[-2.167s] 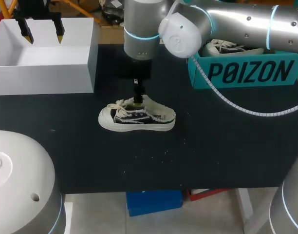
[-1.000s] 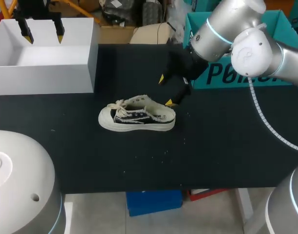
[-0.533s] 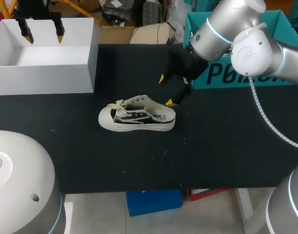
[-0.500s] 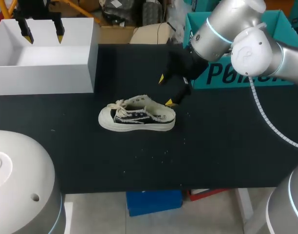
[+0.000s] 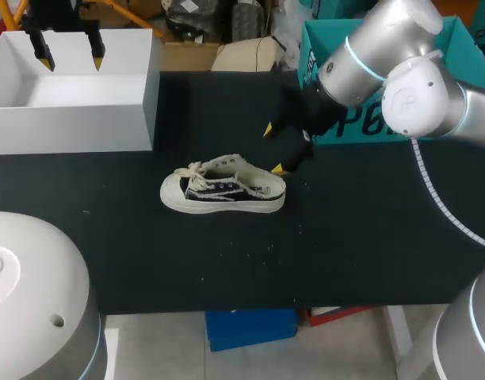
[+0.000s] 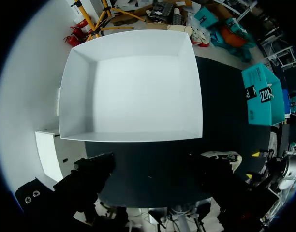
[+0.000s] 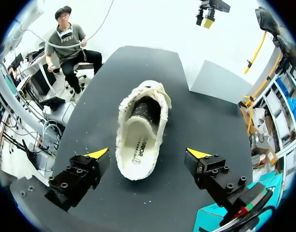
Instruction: Take the shoe out of the shoebox, open the shoe tongue, remove and reinsert the insole, then place the shoe into the shoebox
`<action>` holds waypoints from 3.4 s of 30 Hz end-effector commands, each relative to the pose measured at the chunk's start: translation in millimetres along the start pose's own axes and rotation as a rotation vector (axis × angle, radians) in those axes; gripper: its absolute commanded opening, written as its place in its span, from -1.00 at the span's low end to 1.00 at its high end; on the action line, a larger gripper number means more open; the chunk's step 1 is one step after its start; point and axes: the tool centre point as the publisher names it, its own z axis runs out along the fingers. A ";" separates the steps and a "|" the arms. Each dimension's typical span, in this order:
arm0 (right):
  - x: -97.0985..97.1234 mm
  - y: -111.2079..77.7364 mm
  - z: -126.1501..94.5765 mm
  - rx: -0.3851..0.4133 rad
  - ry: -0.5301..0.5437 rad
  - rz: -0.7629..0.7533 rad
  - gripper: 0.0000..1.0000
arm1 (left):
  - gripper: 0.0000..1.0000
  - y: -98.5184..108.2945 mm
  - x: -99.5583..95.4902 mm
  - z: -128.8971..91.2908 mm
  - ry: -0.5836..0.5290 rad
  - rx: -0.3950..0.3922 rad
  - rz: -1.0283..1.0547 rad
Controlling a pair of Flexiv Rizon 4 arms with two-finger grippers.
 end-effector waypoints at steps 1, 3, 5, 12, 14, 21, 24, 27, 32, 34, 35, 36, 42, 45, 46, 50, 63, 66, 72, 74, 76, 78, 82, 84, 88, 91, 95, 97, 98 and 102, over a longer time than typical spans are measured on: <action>16.5 -17.8 1.8 -0.042 -0.065 0.018 1.00 | 1.00 0.0 0.0 0.0 0.000 0.000 0.000; 19.7 -24.0 6.2 -0.079 -0.076 0.039 1.00 | 1.00 0.0 0.0 0.0 0.000 0.000 0.000; 21.7 -28.6 10.1 -0.087 -0.079 0.048 1.00 | 1.00 0.0 0.0 0.0 0.000 0.000 0.000; 23.5 -43.9 29.1 -0.155 -0.083 0.092 1.00 | 1.00 0.0 0.0 0.0 0.000 0.000 0.000; 22.7 -46.7 32.8 -0.172 -0.085 0.103 1.00 | 1.00 0.0 0.0 0.0 0.000 0.000 0.000; 17.4 -51.9 47.8 -0.217 -0.077 0.127 1.00 | 1.00 0.0 0.0 0.0 0.000 0.000 0.000; 15.4 -51.0 54.6 -0.228 -0.069 0.129 1.00 | 1.00 0.0 0.0 0.0 0.000 0.000 0.000; 13.9 -49.7 62.2 -0.242 -0.056 0.132 1.00 | 1.00 0.0 0.0 0.0 0.000 0.000 0.000; 11.2 -46.1 71.5 -0.258 -0.046 0.134 1.00 | 1.00 0.0 0.0 0.0 0.000 0.000 0.000; 11.2 -44.2 74.7 -0.263 -0.043 0.135 1.00 | 1.00 0.0 0.0 0.0 0.000 0.000 0.000; 11.4 -42.9 76.6 -0.267 -0.041 0.136 1.00 | 1.00 0.0 0.0 0.0 0.000 0.000 0.000; 11.8 -42.4 78.2 -0.271 -0.039 0.137 1.00 | 1.00 0.0 0.0 0.0 0.000 0.000 0.000; 14.2 -41.6 85.7 -0.286 -0.034 0.156 1.00 | 1.00 0.0 0.0 0.0 0.000 0.000 0.000; 17.3 -40.4 91.0 -0.295 -0.033 0.166 1.00 | 1.00 0.0 0.0 0.0 0.000 0.000 0.000; 18.2 -40.2 92.7 -0.298 -0.031 0.169 1.00 | 1.00 0.0 0.0 0.0 0.000 0.000 0.000; 19.7 -40.0 97.7 -0.308 -0.029 0.177 1.00 | 1.00 0.0 0.0 0.0 0.000 0.000 0.000; 18.7 -38.3 108.4 -0.325 -0.015 0.181 1.00 | 1.00 0.0 0.0 0.0 0.000 0.000 0.000; 19.1 -39.4 109.8 -0.326 -0.020 0.191 -1.00 | 1.00 0.0 0.0 0.0 0.000 0.000 0.000; 19.1 -39.4 109.8 -0.326 -0.020 0.191 -1.00 | 1.00 0.0 0.0 0.0 0.000 0.000 0.000; 19.1 -39.4 109.8 -0.326 -0.020 0.191 -1.00 | 1.00 0.7 4.5 -3.5 -0.021 -0.003 -0.010; 19.1 -39.4 109.8 -0.326 -0.020 0.191 -1.00 | 1.00 5.5 15.7 -8.9 -0.051 0.013 -0.022; 19.1 -39.4 109.8 -0.326 -0.020 0.191 -1.00 | 1.00 12.3 28.9 -15.0 -0.062 0.044 -0.001; 19.1 -39.4 109.8 -0.326 -0.020 0.191 -1.00 | 1.00 24.8 57.0 -25.4 -0.057 0.077 0.028; 19.1 -39.4 109.8 -0.326 -0.020 0.191 -1.00 | 1.00 30.8 72.0 -26.1 -0.065 0.082 0.041; 19.1 -39.4 109.8 -0.326 -0.020 0.191 -1.00 | 1.00 46.3 103.1 -21.8 -0.077 0.084 0.066; 19.1 -39.4 109.8 -0.326 -0.020 0.191 -1.00 | 1.00 58.4 124.7 -18.4 -0.088 0.084 0.081; 19.1 -39.4 109.8 -0.326 -0.020 0.191 -1.00 | 1.00 68.9 146.5 -16.1 -0.092 0.064 0.067; 19.1 -39.4 109.8 -0.326 -0.020 0.191 -1.00 | 1.00 68.9 146.5 -16.1 -0.092 0.064 0.067; 19.1 -39.4 109.8 -0.326 -0.020 0.191 -1.00 | 1.00 68.9 146.5 -16.1 -0.092 0.064 0.067; 19.1 -39.4 109.8 -0.326 -0.020 0.191 -1.00 | 1.00 68.9 146.5 -16.1 -0.092 0.064 0.067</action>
